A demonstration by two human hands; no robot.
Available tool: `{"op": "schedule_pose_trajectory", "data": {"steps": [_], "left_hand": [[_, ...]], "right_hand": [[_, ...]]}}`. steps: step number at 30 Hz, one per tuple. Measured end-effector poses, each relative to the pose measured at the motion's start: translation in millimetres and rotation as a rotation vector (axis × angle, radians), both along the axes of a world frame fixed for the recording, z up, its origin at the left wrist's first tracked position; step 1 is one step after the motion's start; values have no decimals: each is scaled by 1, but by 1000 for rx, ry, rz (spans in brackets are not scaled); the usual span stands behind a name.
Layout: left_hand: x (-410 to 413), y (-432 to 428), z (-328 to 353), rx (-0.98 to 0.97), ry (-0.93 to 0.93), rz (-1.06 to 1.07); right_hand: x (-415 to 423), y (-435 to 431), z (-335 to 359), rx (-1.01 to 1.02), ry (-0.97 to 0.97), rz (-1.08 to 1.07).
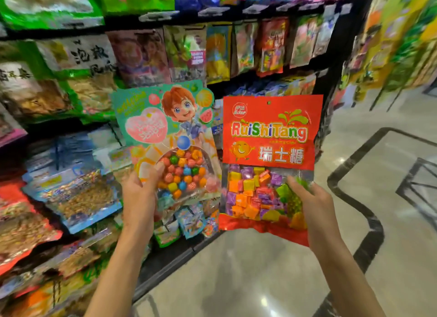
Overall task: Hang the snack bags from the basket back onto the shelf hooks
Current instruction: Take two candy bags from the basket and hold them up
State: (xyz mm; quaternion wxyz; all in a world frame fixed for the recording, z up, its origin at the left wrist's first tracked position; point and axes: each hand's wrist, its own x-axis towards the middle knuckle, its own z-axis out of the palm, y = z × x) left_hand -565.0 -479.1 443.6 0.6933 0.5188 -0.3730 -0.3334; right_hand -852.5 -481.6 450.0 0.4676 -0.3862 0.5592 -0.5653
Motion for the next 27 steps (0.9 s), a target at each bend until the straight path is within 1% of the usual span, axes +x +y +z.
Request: {"op": "schedule_pose_trajectory", "data": {"steps": [3, 8, 12, 20, 24, 27], "left_hand": [[-36, -54, 7, 0, -5, -25], [-96, -131, 18, 33, -53, -109], [-136, -192, 15, 19, -63, -88], [-243, -307, 21, -12, -92, -3], [-298, -353, 32, -13, -166, 72], [-321, -380, 35, 16, -193, 75]], "right_hand": [[-37, -48, 3, -25, 30, -37], [-97, -119, -3, -50, 0, -86], [-144, -179, -4, -85, -5, -91], [-254, -317, 15, -159, 32, 45], [-307, -382, 26, -162, 28, 105], [-337, -423, 28, -154, 23, 122]]}}
